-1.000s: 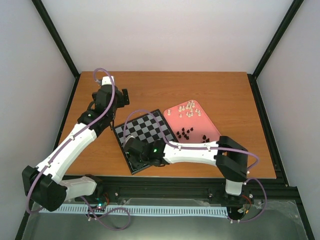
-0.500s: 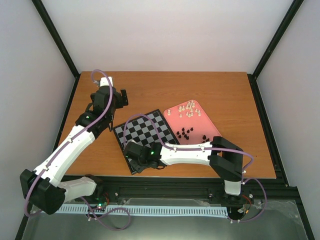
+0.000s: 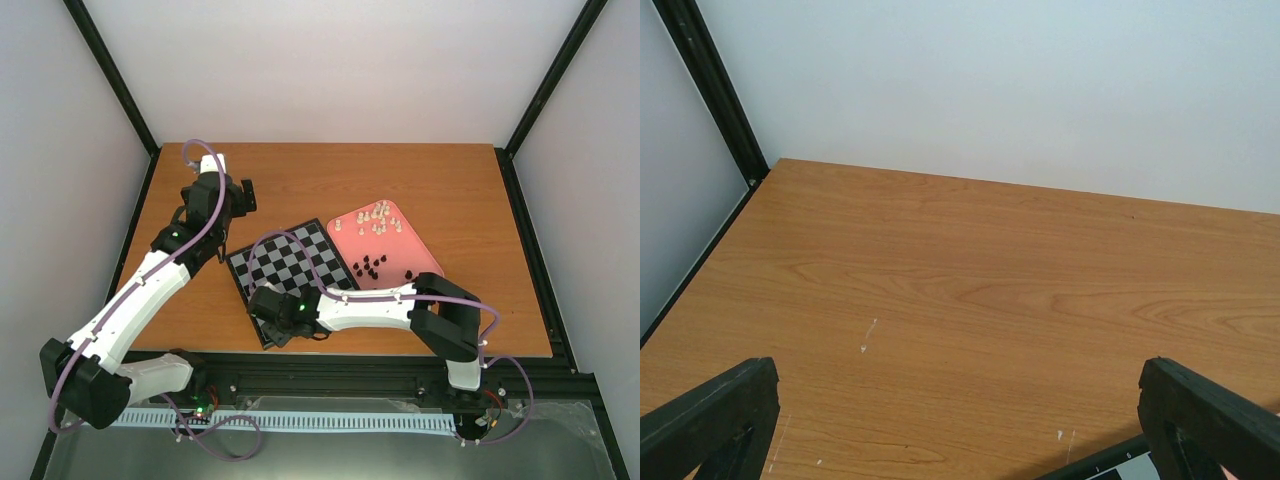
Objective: Set up the chess pieces on the board
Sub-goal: Place the chess piece on the chessboard, then pick up the chess piece from the storage box.
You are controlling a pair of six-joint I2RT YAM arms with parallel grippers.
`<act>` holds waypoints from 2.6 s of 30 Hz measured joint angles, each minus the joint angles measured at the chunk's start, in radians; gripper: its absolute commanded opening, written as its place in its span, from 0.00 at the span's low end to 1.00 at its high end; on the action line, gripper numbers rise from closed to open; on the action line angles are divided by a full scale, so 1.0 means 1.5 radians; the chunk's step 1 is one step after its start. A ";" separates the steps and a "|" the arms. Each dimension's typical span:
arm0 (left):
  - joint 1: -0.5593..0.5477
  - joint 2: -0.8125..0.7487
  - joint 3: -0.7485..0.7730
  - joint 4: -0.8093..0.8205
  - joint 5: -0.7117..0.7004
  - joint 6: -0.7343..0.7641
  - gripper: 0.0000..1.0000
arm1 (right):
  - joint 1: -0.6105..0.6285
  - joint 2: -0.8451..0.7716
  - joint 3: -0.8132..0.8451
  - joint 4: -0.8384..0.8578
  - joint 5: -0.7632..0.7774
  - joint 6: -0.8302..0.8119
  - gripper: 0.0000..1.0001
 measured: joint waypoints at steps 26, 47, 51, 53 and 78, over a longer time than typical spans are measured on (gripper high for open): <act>0.000 0.009 -0.003 0.000 0.000 0.000 1.00 | -0.008 0.000 -0.018 0.008 -0.013 -0.001 0.23; 0.000 0.010 -0.003 0.000 0.000 0.000 1.00 | -0.041 -0.168 -0.065 -0.041 0.088 0.012 0.46; 0.000 0.011 -0.003 0.000 0.000 0.000 1.00 | -0.130 -0.220 -0.150 -0.051 0.119 0.031 0.46; 0.000 0.014 -0.003 0.000 0.001 0.000 1.00 | -0.186 -0.255 -0.195 -0.054 0.131 0.037 0.46; 0.000 0.064 -0.003 0.001 -0.001 0.000 1.00 | -0.354 -0.250 -0.334 0.018 0.078 0.026 0.31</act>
